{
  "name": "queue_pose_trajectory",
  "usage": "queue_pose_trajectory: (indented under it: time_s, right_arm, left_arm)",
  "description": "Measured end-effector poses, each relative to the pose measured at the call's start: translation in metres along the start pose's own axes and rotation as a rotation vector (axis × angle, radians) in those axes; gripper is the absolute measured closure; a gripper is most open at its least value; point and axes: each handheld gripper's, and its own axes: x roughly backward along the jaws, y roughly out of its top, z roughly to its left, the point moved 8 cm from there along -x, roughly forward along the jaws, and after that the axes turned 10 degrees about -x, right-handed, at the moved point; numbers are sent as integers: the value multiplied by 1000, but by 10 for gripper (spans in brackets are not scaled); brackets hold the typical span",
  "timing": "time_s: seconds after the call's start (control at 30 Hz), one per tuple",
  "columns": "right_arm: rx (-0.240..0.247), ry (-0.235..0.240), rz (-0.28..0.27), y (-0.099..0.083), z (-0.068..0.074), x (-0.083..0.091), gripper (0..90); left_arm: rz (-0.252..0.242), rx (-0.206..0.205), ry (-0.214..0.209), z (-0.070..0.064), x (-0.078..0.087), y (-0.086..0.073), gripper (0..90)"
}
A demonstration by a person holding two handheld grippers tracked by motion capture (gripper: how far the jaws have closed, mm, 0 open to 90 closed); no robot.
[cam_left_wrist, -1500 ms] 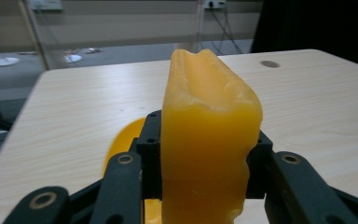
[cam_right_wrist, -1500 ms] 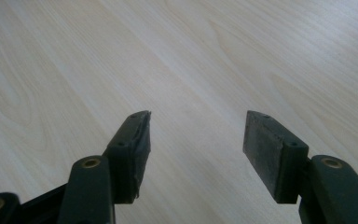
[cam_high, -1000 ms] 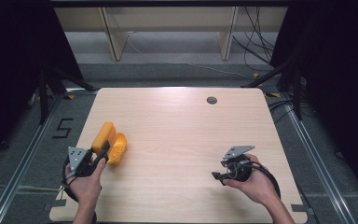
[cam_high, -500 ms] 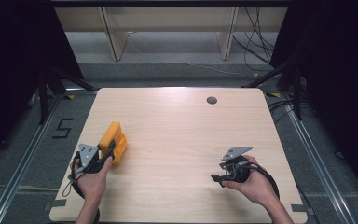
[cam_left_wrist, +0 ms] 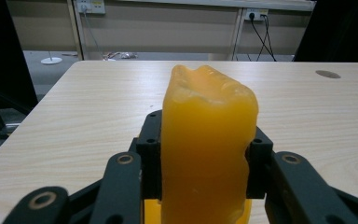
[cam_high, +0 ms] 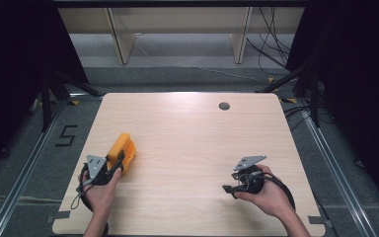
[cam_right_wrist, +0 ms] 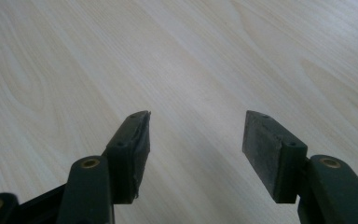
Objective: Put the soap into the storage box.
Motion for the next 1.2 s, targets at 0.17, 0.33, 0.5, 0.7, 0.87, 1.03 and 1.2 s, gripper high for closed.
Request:
queue_pose_trajectory:
  time_s: [0.17,0.33,0.5,0.7,0.87,1.03,1.2]
  right_arm:
    - [1,21,9,-2,3,-1,418]
    - [3,12,29,-3,3,-1,414]
    - [1,27,45,-6,4,-1,408]
    - [-26,29,42,-6,6,0,406]
    - [-8,31,55,-7,5,0,403]
    - [-24,30,61,-7,6,0,402]
    - [-27,33,66,-8,7,0,401]
  left_arm:
    - [1,1,-5,-1,1,-1,594]
    - [44,-4,-29,-2,1,1,473]
    - [104,-31,-32,-1,3,7,315]
    - [144,-28,-54,5,5,13,265]
    - [175,0,-83,12,2,9,295]
    - [158,30,-89,17,3,11,368]
    - [170,41,-100,19,3,8,348]
